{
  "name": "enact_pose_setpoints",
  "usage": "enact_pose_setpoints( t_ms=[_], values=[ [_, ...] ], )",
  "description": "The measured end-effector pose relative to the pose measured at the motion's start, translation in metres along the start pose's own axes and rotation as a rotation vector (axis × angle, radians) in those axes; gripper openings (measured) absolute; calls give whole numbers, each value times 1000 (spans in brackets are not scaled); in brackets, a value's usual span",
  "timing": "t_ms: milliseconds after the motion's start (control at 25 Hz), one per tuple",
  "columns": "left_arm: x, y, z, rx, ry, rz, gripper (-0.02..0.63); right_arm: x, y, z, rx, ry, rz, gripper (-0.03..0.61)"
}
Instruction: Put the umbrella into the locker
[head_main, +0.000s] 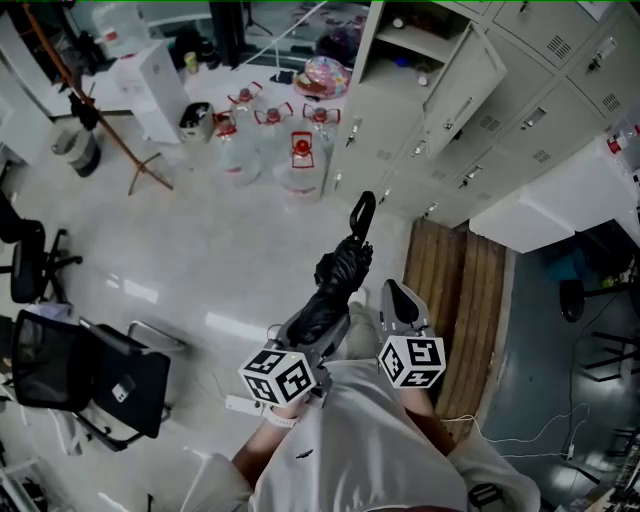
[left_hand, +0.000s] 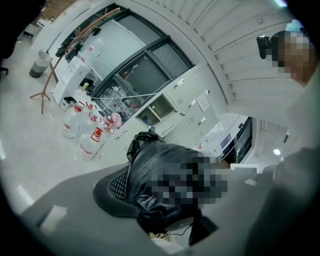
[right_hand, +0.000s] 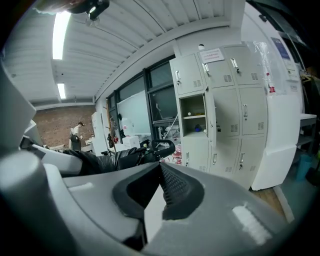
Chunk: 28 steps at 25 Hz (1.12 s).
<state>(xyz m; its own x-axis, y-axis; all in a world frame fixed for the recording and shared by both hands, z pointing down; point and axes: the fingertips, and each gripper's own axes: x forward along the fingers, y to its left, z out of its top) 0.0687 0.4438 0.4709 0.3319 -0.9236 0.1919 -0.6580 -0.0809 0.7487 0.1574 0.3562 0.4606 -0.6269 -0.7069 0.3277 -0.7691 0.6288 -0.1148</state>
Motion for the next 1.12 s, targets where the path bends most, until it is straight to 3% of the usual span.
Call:
enact_pose_setpoints(
  t_ms=[520,800,1120],
  values=[
    [16,15,20,-30,-3,39,314,35,-7,2,21,16,64,3],
    [60,26,42,-12,20,62,314,76,-46,20,58,0,44,2],
    [143,29,91,7,32,56,314,138,-92,70,37,-26,60,3]
  ],
)
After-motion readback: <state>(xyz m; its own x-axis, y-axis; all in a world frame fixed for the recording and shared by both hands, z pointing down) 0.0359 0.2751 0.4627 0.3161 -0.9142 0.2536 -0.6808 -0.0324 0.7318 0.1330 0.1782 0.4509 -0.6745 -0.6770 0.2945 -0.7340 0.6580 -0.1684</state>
